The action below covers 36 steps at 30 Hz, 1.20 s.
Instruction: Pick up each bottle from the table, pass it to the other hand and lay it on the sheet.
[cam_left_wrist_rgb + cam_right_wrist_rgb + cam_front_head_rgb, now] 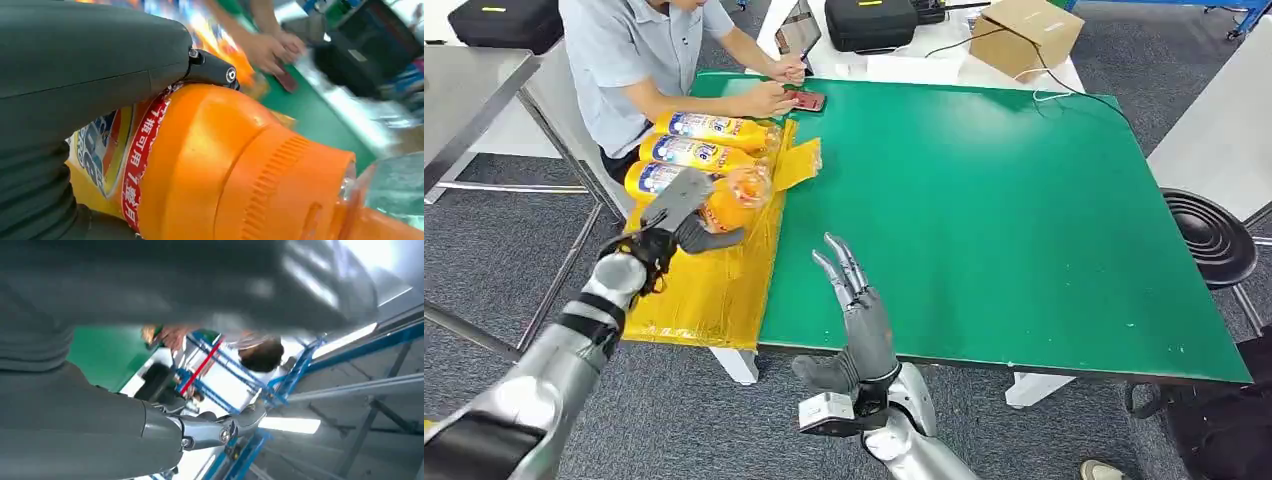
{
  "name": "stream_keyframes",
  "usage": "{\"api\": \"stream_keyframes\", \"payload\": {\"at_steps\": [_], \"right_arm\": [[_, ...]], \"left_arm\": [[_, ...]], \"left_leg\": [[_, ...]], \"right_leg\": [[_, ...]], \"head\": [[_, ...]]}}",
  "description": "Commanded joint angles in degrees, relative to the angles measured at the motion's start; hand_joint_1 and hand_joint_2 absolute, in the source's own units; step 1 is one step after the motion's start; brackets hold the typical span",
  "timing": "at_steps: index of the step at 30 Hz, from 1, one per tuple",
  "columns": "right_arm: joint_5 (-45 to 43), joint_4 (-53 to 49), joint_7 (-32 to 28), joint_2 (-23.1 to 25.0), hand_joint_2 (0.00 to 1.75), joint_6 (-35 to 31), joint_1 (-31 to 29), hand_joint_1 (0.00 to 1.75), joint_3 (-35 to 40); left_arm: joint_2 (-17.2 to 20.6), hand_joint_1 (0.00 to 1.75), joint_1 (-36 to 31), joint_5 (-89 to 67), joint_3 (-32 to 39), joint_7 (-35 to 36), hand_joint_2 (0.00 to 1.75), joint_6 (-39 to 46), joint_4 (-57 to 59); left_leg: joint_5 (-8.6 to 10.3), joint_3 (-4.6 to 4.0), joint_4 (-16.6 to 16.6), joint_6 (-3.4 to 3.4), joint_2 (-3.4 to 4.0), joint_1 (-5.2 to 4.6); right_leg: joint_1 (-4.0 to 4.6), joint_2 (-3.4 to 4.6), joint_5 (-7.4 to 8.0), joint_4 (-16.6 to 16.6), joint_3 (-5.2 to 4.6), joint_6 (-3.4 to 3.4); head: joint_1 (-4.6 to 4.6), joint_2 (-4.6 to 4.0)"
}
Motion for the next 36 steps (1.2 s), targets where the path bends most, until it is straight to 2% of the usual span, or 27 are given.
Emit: {"api": "stream_keyframes", "payload": {"at_steps": [1, 4, 12, 17, 20, 22, 29, 32, 33, 34, 35, 36], "right_arm": [[-2.2, 1.1, -1.0, -1.3, 0.0, 1.9, -2.7, 0.0, 4.4], [-4.0, 0.2, -1.0, -1.6, 0.0, 3.6, -2.6, 0.0, 6.5], [-6.4, 1.5, -1.0, -1.1, 0.0, 5.2, -3.1, 0.0, 7.8], [-7.3, 2.1, -1.0, -1.0, 0.0, 5.8, -3.3, 0.0, 8.0], [-8.3, 3.6, -1.0, -0.7, 0.0, 8.4, -3.7, 0.0, 8.1], [-8.2, 3.7, -1.0, -0.6, 0.0, 8.6, -3.8, 0.0, 8.5], [-8.1, 3.9, -1.0, -0.8, 0.0, 9.6, -4.1, 0.0, 9.3], [-8.0, 4.3, -1.0, -1.0, 0.0, 10.3, -4.3, 0.0, 10.0], [-8.3, 4.6, -1.0, -0.8, 0.0, 10.4, -4.3, 0.0, 9.8], [-8.3, 4.7, -1.0, -0.9, 0.0, 10.5, -4.4, 0.0, 9.9], [-8.2, 4.8, -1.0, -0.9, 0.0, 10.6, -4.4, 0.0, 9.9], [-8.2, 4.9, -1.0, -0.8, 0.0, 10.7, -4.4, 0.0, 10.0]], "left_arm": [[-3.2, 1.75, -16.5, -16.6, -18.6, 4.3, 1.75, 0.1, 20.8], [-5.2, 1.75, -17.9, -21.9, -23.0, 6.9, 1.75, -3.0, 23.4], [-5.5, 1.75, -18.1, -18.6, -19.7, 9.0, 1.75, -10.7, 29.6], [-5.0, 1.75, -15.9, -15.9, -16.9, 9.3, 1.75, -9.9, 30.6], [-4.8, 1.75, -14.1, -12.0, -13.0, 9.7, 1.75, -10.7, 30.8], [-5.2, 1.75, -12.6, -10.6, -11.1, 9.4, 1.75, -7.8, 30.5], [-5.9, 1.75, -10.5, -9.0, -9.1, 8.7, 1.75, -5.7, 30.6], [-6.1, 1.66, -8.0, -10.3, -9.6, 8.2, 1.75, -2.9, 30.8], [-6.2, 1.47, -7.3, -11.2, -10.4, 8.1, 1.75, -2.3, 30.8], [-6.3, 0.79, -6.5, -12.2, -11.2, 8.0, 1.75, -1.4, 30.8], [-6.4, 0.28, -6.2, -13.0, -11.9, 7.8, 1.75, -0.9, 30.7], [-6.5, 0.28, -5.9, -13.4, -12.2, 7.7, 1.75, -0.6, 30.7]], "left_leg": [[-0.12, 0.21, 0.1, -0.03, -0.28, 0.09], [-0.04, 0.08, 0.0, 0.0, -0.22, 0.02], [-0.04, 0.05, 0.0, -0.02, 0.05, 0.01], [-0.07, 0.15, 0.0, -0.04, 0.13, 0.01], [-0.08, 0.21, 0.0, -0.03, 0.16, 0.0], [-0.11, 0.3, -0.1, -0.03, 0.15, 0.01], [-0.04, 0.15, -0.1, -0.02, 0.07, -0.02], [-0.04, 0.23, -0.1, -0.02, 0.1, -0.05], [-0.05, 0.31, -0.1, -0.03, 0.11, -0.04], [-0.04, 0.27, -0.1, -0.02, 0.09, -0.04], [-0.07, 0.38, -0.2, -0.04, 0.13, -0.04], [-0.08, 0.38, -0.2, -0.03, 0.14, -0.04]], "right_leg": [[0.12, -0.38, -0.2, 0.0, 0.37, -0.12], [0.03, -0.27, -0.11, 0.0, 0.2, -0.04], [0.02, 0.02, -0.02, 0.0, 0.09, -0.05], [0.05, 0.06, -0.04, 0.0, 0.16, -0.08], [0.04, 0.1, -0.03, 0.0, 0.2, -0.07], [0.06, 0.08, -0.06, 0.0, 0.31, -0.08], [-0.01, 0.04, -0.02, 0.0, 0.17, -0.05], [-0.03, 0.06, -0.02, 0.0, 0.23, -0.05], [-0.02, 0.06, -0.03, -0.1, 0.32, -0.07], [-0.03, 0.05, -0.02, -0.1, 0.28, -0.05], [-0.01, 0.07, -0.04, -0.1, 0.38, -0.09], [-0.01, 0.08, -0.04, -0.1, 0.38, -0.08]], "head": [[0.0, 0.0], [-0.02, 0.0], [-0.02, 0.0], [-0.02, 0.0], [-0.02, 0.0], [-0.02, 0.0], [0.0, 0.0], [-0.02, 0.0], [-0.02, 0.0], [-0.02, 0.0], [-0.02, 0.0], [-0.02, 0.0]]}}
